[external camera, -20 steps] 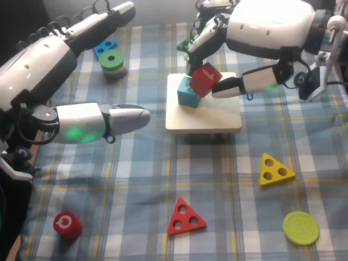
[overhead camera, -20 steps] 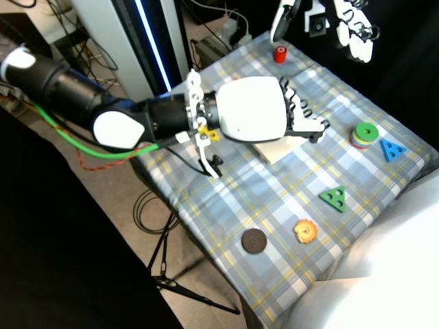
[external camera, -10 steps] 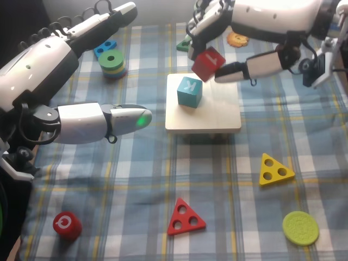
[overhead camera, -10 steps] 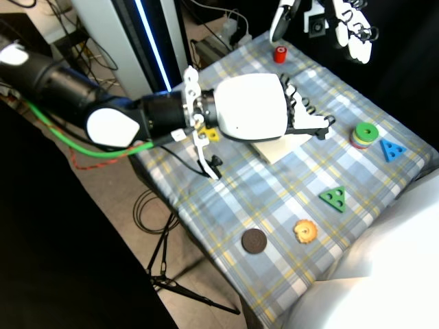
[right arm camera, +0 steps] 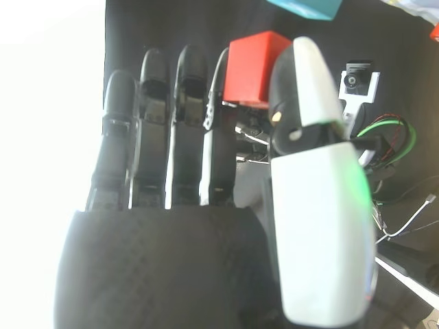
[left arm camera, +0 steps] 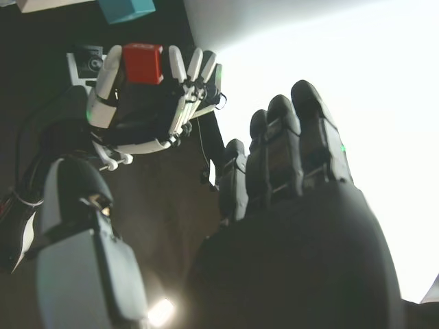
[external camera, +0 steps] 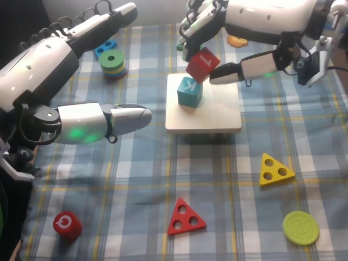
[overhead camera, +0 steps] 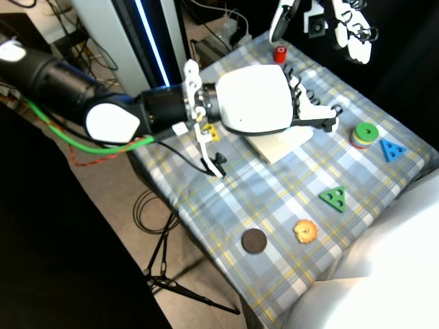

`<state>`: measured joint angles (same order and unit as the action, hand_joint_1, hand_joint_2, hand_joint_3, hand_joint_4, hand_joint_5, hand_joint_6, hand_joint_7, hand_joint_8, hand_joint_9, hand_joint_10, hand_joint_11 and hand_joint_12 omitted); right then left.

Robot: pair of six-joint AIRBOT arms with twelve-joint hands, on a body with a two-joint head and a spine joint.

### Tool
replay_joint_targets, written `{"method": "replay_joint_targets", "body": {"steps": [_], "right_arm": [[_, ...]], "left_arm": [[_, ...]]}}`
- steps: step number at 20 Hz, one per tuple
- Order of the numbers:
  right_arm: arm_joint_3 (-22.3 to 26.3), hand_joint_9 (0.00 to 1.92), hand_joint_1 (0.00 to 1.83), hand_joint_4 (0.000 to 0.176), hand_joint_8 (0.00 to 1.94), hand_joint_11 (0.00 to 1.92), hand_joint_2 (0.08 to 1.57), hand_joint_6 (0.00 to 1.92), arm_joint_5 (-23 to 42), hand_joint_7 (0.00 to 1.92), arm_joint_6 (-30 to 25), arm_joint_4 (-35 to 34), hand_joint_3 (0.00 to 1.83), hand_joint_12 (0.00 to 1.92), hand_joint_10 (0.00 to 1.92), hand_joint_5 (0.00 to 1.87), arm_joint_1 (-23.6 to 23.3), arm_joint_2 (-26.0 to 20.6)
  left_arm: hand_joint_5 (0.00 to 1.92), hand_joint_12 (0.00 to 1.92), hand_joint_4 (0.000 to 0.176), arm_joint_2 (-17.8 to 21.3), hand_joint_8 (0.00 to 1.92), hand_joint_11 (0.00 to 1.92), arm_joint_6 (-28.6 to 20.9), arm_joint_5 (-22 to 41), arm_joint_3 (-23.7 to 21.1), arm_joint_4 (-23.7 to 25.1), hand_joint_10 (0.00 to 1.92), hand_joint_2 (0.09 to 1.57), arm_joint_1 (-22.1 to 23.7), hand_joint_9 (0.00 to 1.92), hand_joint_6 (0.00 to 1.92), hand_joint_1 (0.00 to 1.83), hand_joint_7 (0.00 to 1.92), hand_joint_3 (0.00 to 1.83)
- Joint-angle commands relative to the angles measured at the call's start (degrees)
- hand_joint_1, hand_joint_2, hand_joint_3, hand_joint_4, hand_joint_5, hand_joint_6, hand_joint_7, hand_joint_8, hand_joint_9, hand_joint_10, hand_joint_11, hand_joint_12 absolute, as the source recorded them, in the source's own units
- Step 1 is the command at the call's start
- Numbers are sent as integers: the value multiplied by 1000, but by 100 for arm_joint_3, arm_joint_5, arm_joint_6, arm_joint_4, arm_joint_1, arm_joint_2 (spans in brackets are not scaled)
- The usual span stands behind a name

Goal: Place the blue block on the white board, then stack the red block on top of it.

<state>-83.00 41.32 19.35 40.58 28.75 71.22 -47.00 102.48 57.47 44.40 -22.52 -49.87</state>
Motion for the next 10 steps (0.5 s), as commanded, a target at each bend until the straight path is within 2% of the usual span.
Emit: {"method": "replay_joint_targets", "body": {"steps": [1, 4, 7, 9, 10], "right_arm": [[-14, 702, 1124, 0, 1, 207, 1100, 936, 524, 850, -9, -251, 0, 877, 6, 1006, -75, 34], [-27, 698, 1117, 0, 0, 219, 1101, 942, 524, 845, -9, -218, 0, 864, 2, 1004, -75, 85], [-32, 673, 1113, 0, 0, 183, 1098, 931, 522, 839, -9, -207, 0, 863, 0, 1012, -75, 108], [-37, 675, 1123, 0, 2, 178, 1098, 928, 512, 844, -9, -203, 0, 873, 2, 1013, -75, 117], [-37, 678, 1130, 0, 2, 177, 1098, 929, 502, 846, -9, -197, 0, 876, 3, 1012, -75, 118]], "left_arm": [[142, 370, 166, -25, 0, 0, -42, 674, 36, 144, 5, 916, 87, 215, 0, 730, 198, 0], [149, 390, 161, -33, 1, 0, -42, 665, 48, 143, 0, 910, 90, 199, 1, 756, 200, 0], [151, 372, 147, -31, 0, 0, -42, 665, 47, 143, 0, 910, 91, 186, 0, 773, 197, 0], [154, 370, 149, -32, 1, 0, -42, 666, 47, 143, 3, 910, 94, 193, 3, 773, 198, 0], [154, 373, 160, -32, 1, 0, -42, 666, 47, 143, 3, 910, 95, 194, 2, 762, 197, 0]]}}
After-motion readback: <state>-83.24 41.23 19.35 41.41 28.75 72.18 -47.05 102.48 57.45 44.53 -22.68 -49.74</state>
